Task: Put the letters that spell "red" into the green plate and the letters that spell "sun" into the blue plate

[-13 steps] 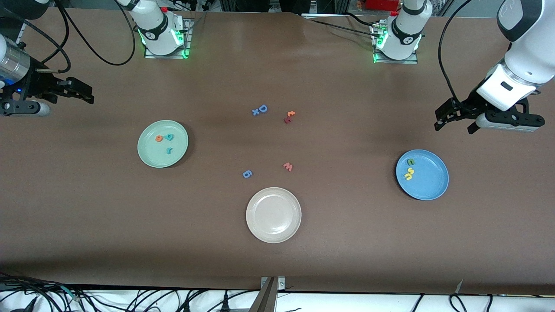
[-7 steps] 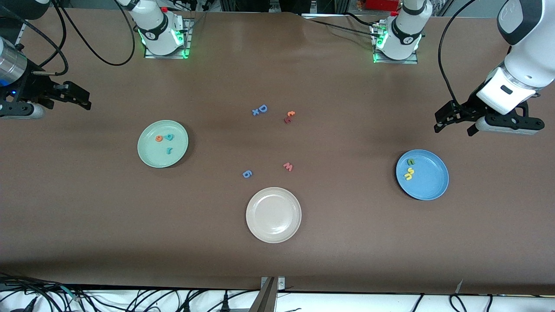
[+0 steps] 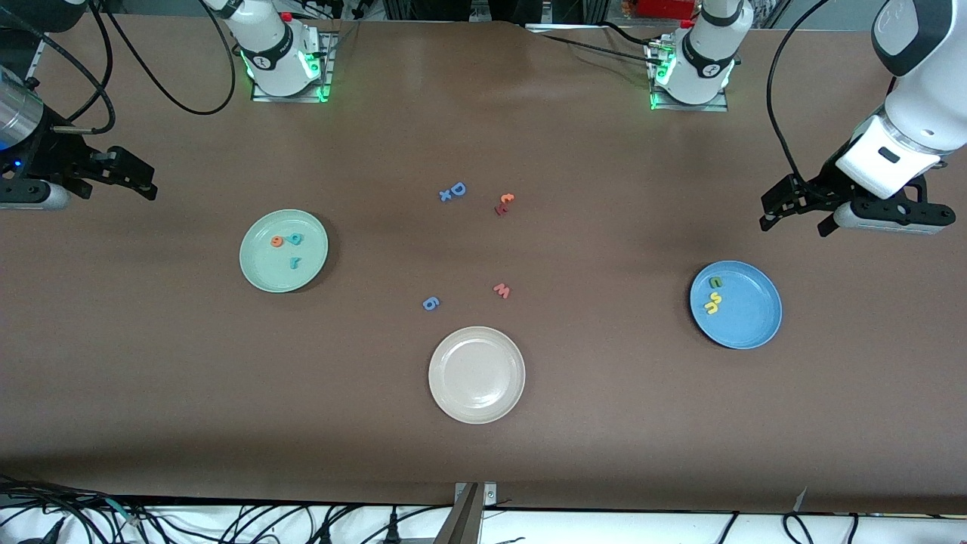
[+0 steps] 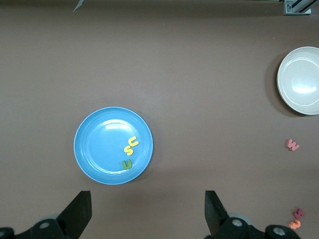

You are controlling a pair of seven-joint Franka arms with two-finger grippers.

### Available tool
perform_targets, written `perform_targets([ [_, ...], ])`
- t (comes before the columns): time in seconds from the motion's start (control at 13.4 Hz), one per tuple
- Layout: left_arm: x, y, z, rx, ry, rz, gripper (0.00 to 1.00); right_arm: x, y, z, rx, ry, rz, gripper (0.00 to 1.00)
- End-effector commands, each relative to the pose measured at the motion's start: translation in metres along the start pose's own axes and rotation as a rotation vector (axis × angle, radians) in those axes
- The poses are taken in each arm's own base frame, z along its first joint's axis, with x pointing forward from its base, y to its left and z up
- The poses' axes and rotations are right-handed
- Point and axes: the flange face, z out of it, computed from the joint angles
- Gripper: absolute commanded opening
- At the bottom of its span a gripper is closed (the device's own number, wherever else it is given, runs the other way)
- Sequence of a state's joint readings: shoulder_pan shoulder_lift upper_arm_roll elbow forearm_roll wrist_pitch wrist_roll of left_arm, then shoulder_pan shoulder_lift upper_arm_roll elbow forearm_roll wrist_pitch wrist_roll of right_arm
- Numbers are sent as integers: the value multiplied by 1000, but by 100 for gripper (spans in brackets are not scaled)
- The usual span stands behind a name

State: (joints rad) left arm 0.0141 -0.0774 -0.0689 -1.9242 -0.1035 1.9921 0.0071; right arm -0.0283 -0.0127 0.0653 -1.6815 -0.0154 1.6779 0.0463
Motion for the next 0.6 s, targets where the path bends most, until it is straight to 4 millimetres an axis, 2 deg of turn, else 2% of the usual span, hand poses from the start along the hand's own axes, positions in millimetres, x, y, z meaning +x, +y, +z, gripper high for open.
perform_targets([
  [0.0, 7, 1, -5, 3, -10, -6, 100, 2, 0, -6, 19, -1, 11, 100],
  [0.52, 9, 3, -9, 4, -3, -1, 100, 2, 1, -5, 19, -2, 11, 100],
])
